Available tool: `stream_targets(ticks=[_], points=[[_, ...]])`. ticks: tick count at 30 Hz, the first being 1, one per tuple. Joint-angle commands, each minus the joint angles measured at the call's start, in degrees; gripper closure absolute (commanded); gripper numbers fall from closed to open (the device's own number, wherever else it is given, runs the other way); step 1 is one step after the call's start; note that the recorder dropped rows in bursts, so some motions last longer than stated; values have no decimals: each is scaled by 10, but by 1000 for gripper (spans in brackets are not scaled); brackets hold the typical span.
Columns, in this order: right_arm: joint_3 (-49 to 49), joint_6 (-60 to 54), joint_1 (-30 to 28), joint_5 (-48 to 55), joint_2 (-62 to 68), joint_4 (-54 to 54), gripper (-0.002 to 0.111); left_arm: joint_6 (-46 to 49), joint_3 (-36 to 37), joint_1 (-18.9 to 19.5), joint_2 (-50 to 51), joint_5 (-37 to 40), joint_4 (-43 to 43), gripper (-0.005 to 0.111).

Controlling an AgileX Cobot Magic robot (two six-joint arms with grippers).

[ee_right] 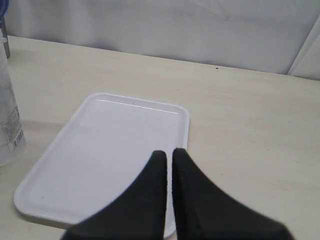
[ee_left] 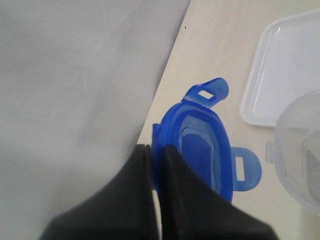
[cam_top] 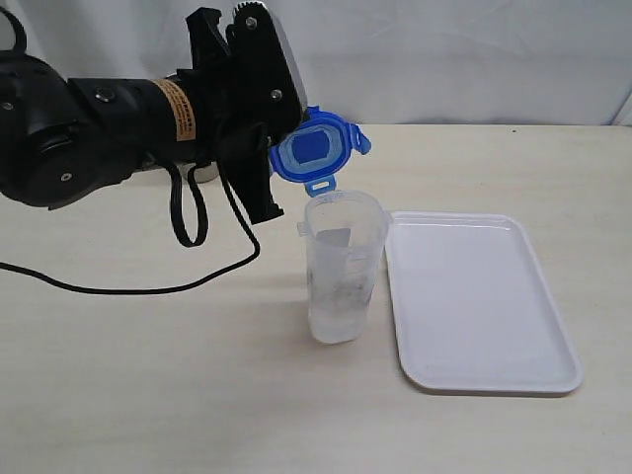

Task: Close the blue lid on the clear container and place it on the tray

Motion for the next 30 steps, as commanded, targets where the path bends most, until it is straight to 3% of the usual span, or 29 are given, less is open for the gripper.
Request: stream_targets(ticks=[1,6,16,30], points=[[2,-2,1,-2,-2,1,104,-6,-1,1,-4,0,-12,107],[2,-2,1,-2,-2,1,104,-6,-1,-3,-25,21,-12,107],[2,-2,1,-2,-2,1,104,16,-1,-56,-48,75,-3,107],[2,-2,1,-2,-2,1,104,16,-1,-79,-49,92,-3,107]])
